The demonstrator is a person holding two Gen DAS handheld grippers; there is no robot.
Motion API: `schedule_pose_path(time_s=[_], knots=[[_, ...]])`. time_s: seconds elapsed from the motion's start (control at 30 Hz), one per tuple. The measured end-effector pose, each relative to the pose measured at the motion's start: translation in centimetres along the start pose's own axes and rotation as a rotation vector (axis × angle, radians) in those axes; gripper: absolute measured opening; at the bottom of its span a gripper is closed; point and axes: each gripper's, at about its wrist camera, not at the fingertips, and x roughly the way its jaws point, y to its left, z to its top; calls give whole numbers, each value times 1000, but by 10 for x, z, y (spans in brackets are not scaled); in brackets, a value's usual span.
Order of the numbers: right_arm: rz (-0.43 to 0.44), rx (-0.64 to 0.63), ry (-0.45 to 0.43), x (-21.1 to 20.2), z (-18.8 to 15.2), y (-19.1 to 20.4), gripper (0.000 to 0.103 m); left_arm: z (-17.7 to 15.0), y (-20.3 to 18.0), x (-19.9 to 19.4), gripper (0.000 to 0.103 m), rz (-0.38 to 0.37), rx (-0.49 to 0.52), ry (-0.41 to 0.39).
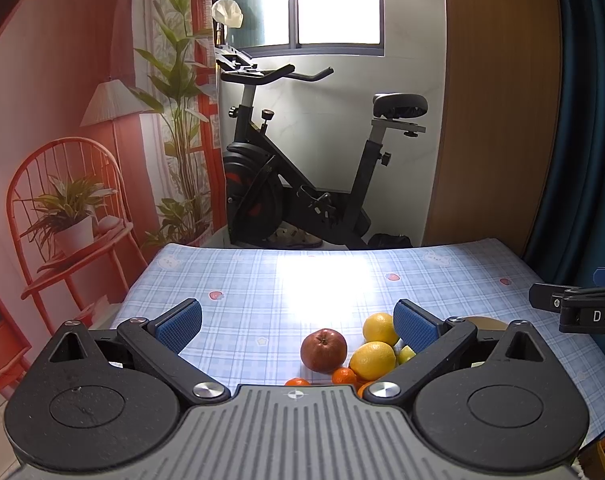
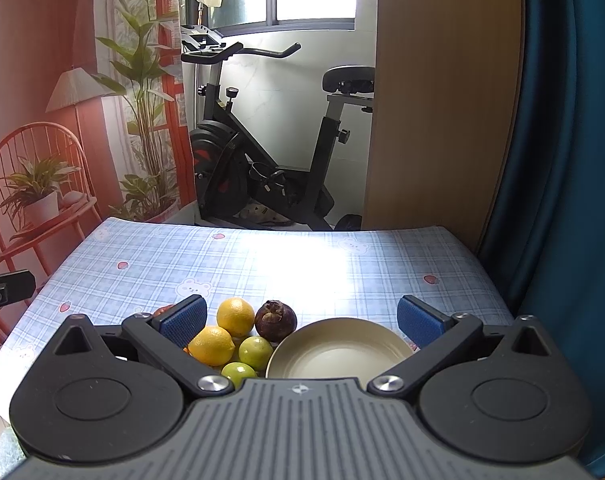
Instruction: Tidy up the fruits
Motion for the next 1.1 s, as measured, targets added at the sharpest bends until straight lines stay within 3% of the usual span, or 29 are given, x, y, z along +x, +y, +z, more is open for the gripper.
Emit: schedule_pose_path(time_s=[1.1], knots=[[53, -19, -14, -4, -4, -2, 103, -2, 1, 1, 103, -10, -2, -1]])
